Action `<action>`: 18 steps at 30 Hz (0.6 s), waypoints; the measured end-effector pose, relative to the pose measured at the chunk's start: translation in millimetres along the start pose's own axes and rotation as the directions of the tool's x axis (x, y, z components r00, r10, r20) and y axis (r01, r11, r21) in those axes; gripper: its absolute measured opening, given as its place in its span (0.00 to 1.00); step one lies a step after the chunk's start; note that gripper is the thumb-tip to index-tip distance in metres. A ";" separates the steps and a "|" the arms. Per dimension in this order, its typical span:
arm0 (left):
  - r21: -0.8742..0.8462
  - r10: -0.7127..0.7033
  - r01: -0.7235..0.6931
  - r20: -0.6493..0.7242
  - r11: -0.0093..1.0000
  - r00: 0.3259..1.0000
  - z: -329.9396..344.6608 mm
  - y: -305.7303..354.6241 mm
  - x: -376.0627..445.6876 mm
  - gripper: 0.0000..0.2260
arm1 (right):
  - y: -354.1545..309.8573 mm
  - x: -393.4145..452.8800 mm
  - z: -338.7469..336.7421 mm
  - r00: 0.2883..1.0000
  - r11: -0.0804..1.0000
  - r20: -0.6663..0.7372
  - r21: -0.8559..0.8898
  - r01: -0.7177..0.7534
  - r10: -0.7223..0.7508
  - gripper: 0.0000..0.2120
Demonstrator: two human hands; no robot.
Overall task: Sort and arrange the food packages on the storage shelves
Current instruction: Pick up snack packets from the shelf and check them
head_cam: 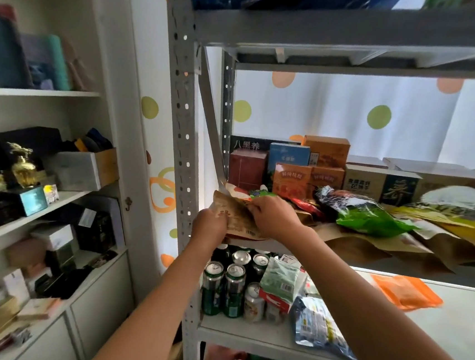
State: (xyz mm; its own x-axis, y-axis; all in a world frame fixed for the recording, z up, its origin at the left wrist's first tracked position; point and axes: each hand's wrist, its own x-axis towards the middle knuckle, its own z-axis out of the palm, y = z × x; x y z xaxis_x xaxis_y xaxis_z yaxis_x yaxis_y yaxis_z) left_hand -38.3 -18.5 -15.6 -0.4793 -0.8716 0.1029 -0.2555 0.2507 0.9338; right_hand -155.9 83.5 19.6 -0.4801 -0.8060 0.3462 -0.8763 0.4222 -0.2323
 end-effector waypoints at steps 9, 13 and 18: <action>0.532 0.115 -0.098 0.001 0.841 0.993 11.1 9.9 31.2 0.16 | 0.6 -3.0 -0.4 1.000 1.000 -0.016 0.028 0.008 -0.007 0.13; 0.499 0.143 -0.091 -0.066 0.862 0.988 13.5 15.6 36.0 0.24 | 2.5 -4.2 0.7 1.000 0.998 -0.005 0.058 0.015 -0.015 0.12; 0.304 0.014 -0.013 0.000 0.953 1.000 19.0 37.3 38.3 0.26 | 9.5 -5.0 1.9 1.000 0.994 0.024 0.109 0.015 -0.018 0.10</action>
State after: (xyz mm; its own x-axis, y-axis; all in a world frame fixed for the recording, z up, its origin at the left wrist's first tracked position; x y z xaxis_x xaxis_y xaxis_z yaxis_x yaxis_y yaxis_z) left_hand -82.2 -34.5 16.7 -0.4824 -0.8682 0.1160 -0.4923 0.3783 0.7840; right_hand -161.8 90.8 13.9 -0.4630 -0.8233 0.3283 -0.8738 0.3619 -0.3246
